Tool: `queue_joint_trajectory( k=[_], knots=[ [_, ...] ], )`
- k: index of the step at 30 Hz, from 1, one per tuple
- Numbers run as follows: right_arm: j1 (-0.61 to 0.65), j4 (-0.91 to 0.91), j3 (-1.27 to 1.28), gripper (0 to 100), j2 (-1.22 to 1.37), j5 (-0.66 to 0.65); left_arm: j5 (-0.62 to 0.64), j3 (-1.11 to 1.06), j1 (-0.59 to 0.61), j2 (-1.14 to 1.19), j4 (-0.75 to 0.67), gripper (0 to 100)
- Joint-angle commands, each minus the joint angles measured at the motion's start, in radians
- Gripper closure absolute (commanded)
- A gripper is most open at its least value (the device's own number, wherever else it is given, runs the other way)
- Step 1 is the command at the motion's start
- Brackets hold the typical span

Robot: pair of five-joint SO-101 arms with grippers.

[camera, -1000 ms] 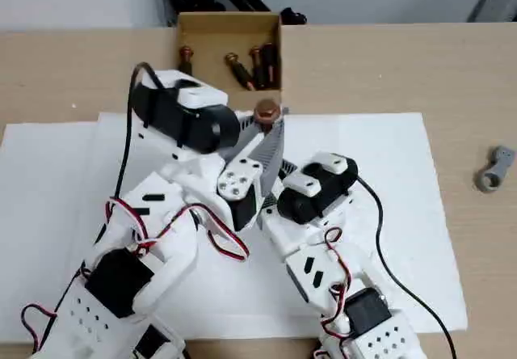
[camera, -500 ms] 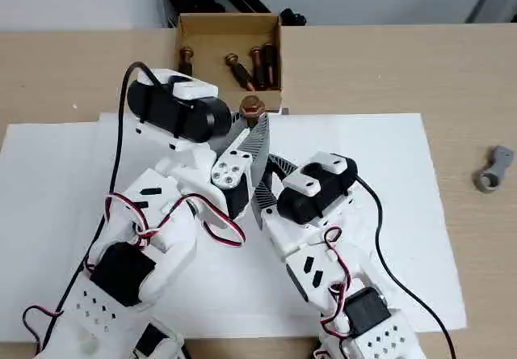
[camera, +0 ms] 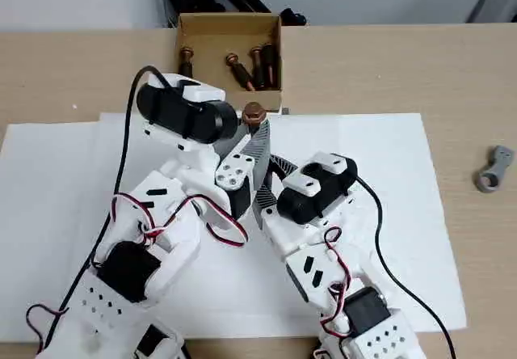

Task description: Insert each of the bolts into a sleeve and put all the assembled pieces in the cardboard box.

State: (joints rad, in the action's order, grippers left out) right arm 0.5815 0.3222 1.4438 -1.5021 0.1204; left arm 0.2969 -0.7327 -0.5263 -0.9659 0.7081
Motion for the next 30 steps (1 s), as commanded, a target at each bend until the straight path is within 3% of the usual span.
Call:
queue_joint_trajectory(
  k=[1, 30],
  knots=[
    [0.008, -0.024, -0.037, 99.5, -0.016, 0.008, 0.006, 0.008, -0.002, -0.002, -0.032, 100],
    [0.008, -0.024, -0.037, 99.5, -0.016, 0.008, 0.003, -0.018, -0.020, 0.091, -0.069, 100]
  ],
)
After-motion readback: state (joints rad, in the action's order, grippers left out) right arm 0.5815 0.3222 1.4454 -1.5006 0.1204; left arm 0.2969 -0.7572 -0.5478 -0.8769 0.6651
